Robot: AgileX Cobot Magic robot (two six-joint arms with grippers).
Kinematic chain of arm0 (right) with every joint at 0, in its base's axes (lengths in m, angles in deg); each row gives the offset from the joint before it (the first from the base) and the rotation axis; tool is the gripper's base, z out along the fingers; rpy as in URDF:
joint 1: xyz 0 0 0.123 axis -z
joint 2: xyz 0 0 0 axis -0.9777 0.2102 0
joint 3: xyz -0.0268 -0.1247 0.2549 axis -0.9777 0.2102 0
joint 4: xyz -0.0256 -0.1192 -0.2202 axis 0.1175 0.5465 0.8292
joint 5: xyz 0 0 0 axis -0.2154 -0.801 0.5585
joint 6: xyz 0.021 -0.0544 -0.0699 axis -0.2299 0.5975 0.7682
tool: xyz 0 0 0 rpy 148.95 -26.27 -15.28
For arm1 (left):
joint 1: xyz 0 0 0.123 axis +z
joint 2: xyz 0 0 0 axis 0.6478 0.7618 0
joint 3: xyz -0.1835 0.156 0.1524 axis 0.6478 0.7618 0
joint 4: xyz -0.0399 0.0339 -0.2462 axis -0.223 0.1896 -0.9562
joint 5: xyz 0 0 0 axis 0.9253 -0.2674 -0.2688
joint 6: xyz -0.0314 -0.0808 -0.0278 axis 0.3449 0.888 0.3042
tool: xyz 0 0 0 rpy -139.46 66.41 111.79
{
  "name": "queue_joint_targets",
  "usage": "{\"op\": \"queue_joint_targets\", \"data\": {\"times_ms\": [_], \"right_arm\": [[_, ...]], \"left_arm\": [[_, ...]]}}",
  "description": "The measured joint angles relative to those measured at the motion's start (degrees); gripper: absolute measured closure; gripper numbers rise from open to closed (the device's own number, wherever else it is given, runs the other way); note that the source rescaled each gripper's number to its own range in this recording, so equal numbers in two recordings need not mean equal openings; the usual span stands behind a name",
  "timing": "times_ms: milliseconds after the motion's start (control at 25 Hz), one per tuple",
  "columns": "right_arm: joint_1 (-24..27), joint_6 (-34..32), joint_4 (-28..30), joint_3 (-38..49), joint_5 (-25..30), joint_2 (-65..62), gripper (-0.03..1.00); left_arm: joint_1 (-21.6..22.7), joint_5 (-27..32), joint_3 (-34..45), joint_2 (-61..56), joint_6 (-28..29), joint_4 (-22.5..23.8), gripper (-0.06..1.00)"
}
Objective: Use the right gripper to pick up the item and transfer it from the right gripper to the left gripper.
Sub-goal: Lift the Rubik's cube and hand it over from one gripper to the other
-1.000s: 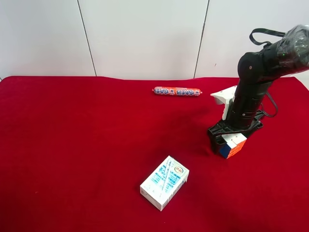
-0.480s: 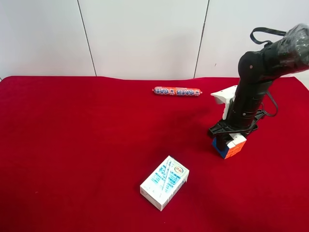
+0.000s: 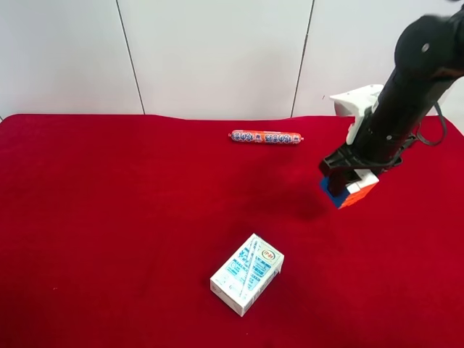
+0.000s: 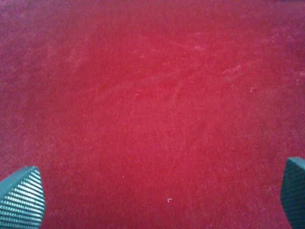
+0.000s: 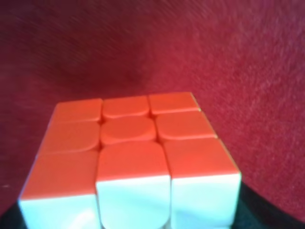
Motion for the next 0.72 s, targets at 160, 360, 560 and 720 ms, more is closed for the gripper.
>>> {"op": "queue_joint_targets", "data": {"times_ms": [160,360,560,720], "right_arm": [[-4.72,1.97,-1.39,0.00,0.16,-2.43,0.97],[-14.26,2.41,-1.59,0.00,-0.39,-2.67,0.97],[-25.27,2.47,-1.25,0.00,-4.33,-2.67,0.97],[-30.95,2.47,-1.32,0.00,-7.33,-2.67,0.97]], "left_arm": [[0.00,0.00,0.00,0.00,0.00,0.00,-0.05],[0.00,0.00,0.00,0.00,0.00,0.00,-0.05],[0.00,0.00,0.00,0.00,0.00,-0.13,-0.06],[0.00,0.42,-0.91,4.38,0.00,-0.35,-0.06]]}}
